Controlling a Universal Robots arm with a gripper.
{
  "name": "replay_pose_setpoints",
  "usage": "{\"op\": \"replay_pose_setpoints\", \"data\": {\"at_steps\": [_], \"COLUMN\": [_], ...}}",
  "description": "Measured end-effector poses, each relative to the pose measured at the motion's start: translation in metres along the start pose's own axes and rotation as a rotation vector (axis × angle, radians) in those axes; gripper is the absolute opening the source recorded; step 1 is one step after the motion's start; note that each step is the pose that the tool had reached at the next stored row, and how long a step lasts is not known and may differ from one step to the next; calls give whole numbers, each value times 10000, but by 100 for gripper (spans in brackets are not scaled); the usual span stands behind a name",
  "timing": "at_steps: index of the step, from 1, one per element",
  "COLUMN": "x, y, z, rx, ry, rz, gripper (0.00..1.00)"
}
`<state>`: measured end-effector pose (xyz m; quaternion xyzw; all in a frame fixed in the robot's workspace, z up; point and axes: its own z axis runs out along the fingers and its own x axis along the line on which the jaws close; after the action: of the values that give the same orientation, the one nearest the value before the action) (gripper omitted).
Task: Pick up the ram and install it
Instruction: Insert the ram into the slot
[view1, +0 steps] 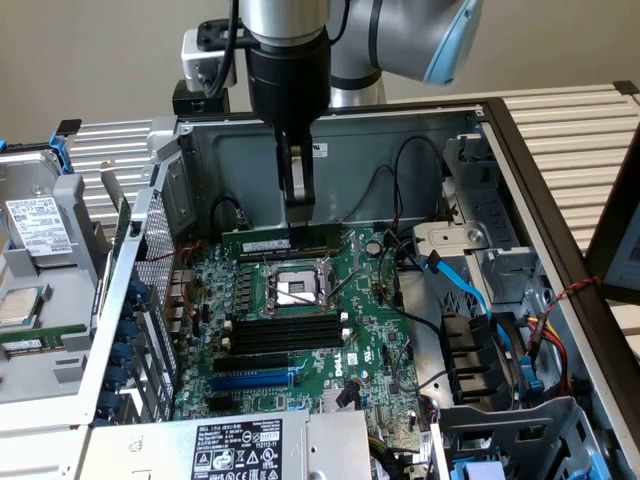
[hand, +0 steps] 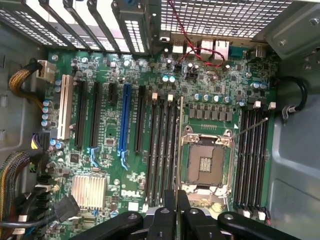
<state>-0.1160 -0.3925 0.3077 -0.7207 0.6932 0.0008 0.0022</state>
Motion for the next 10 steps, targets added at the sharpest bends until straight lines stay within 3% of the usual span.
{"op": "replay_pose_setpoints", "data": {"at_steps": [10], "x": [23], "y": [5], "z": [179], "rx": [-1], "ry": [8], "rz": [1], "gripper": [14]}}
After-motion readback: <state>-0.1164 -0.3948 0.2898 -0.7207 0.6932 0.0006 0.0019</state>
